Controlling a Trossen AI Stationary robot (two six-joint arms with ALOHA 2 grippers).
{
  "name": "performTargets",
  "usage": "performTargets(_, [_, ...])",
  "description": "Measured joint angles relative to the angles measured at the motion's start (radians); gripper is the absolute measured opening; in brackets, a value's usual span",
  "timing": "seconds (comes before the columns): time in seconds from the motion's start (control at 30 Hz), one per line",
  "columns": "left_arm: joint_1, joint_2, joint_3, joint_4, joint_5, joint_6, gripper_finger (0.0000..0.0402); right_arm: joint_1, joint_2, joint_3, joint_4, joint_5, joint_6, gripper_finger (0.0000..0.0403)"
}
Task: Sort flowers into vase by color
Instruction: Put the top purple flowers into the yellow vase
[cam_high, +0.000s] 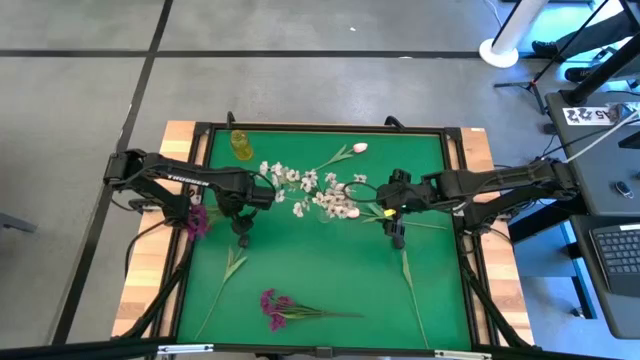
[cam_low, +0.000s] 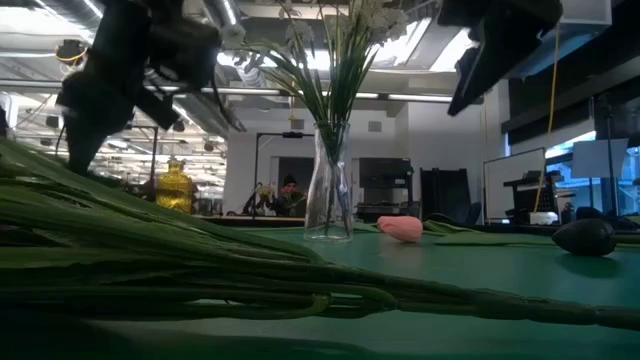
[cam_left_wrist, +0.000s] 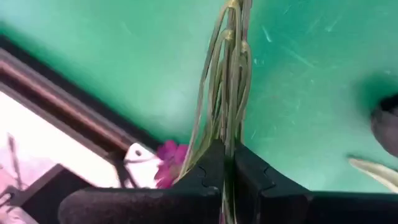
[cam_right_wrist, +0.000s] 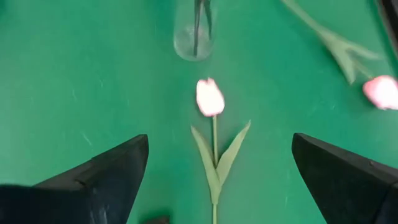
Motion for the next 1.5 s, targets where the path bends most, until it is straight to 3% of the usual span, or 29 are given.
performTargets(0.23, [-0.084, -0.001, 0.195, -0.195, -0.031, -0.077, 0.0002, 0.000, -0.087, 0.000, 0.036, 0.005, 0.000, 0.0392])
performTargets(0.63, [-0.190, -0.076, 0.433, -0.193, -0.001, -0.179, 0.0000, 0.000, -0.223, 0.001, 0.236, -0.023, -0.059, 0.0392])
performTargets(1.03, [-0.360, -0.179, 0.450, -0.174, 0.112, -0.427, 0.0000, 0.001, -0.236, 0.000, 0.576, -0.309, -0.124, 0.0392])
performTargets(1.17, [-0.428, -0.213, 0.450, -0.176, 0.108, -0.538, 0.0000, 0.001, -0.235, 0.001, 0.634, -0.320, -0.157, 0.0392])
performTargets(1.3, [-0.474, -0.245, 0.450, -0.195, 0.036, -0.653, 0.0000, -0.002, -0.234, 0.001, 0.628, -0.312, -0.159, 0.0392])
performTargets(1.5, [-0.474, -0.294, 0.450, -0.181, -0.105, -0.707, 0.0000, -0.002, -0.204, 0.000, 0.667, -0.312, -0.162, 0.0392])
